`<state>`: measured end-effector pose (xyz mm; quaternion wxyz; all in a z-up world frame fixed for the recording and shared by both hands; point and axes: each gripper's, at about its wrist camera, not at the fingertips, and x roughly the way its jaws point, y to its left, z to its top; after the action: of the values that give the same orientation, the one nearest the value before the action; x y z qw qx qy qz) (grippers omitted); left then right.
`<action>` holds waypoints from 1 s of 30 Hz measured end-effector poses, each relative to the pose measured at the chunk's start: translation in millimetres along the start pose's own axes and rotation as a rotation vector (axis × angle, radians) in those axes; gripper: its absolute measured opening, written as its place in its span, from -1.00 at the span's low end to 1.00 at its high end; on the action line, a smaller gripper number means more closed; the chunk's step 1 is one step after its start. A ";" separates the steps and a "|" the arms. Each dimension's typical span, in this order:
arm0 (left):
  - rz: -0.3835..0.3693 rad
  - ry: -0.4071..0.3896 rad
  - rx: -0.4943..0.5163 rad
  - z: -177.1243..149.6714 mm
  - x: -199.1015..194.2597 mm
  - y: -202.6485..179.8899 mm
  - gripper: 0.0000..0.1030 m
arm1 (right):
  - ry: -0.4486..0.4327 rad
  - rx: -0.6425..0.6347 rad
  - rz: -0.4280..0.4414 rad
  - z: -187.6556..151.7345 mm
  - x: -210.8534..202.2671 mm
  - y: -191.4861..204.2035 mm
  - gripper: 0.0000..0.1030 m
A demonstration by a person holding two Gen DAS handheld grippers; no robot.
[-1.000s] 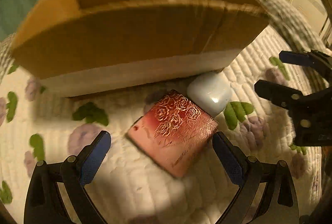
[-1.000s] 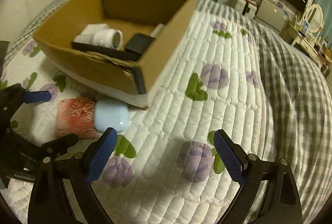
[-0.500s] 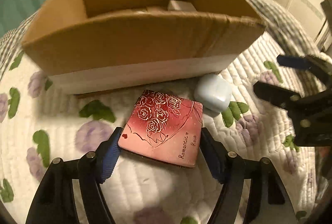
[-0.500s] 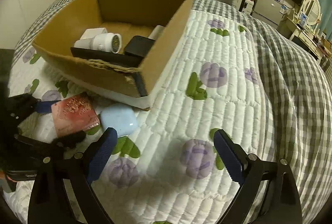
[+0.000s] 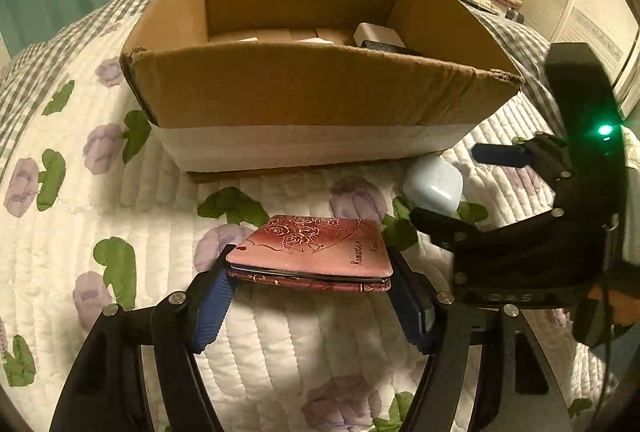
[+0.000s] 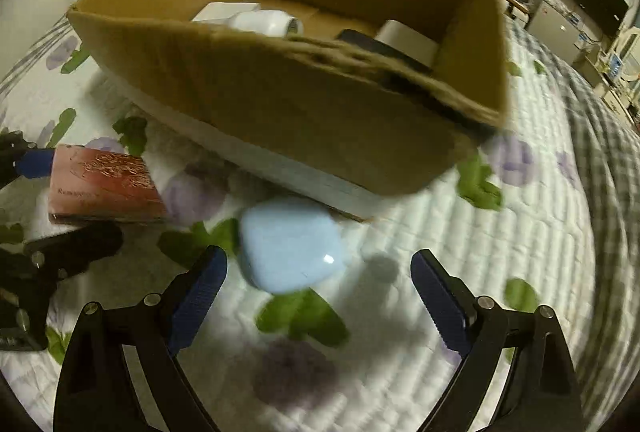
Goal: Organize rigid objects
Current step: 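Grasp the pink rose card case with the left tool while the right tool grasps the blue earbud case, then carry the card case and earbud case into the box and open both tools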
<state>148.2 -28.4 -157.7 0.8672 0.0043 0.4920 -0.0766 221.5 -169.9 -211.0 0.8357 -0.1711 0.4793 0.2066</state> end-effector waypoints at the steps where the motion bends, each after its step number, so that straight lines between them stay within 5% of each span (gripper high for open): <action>1: -0.003 -0.003 0.000 0.5 -0.3 0.0 0.40 | -0.001 -0.006 -0.005 2.3 2.6 3.1 0.64; 4: -0.022 -0.012 -0.001 -1.0 -2.9 1.8 0.40 | 0.007 -0.002 0.014 6.9 9.0 6.4 0.01; 14: -0.060 0.045 -0.027 2.5 8.9 9.0 0.44 | 0.031 -0.003 -0.002 0.2 -5.7 6.3 0.01; 22: 0.024 0.116 0.046 20.4 38.6 -1.0 0.44 | 0.031 0.011 -0.006 -3.1 -15.8 -2.4 0.01; 30: 0.030 0.070 0.068 18.8 7.3 -7.1 0.37 | 0.006 -0.007 0.001 -0.3 -33.6 0.8 0.01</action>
<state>166.9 -38.0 -153.8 0.8498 0.0439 0.5192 -0.0799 205.6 -175.5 -182.0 0.8336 -0.1746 0.4809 0.2081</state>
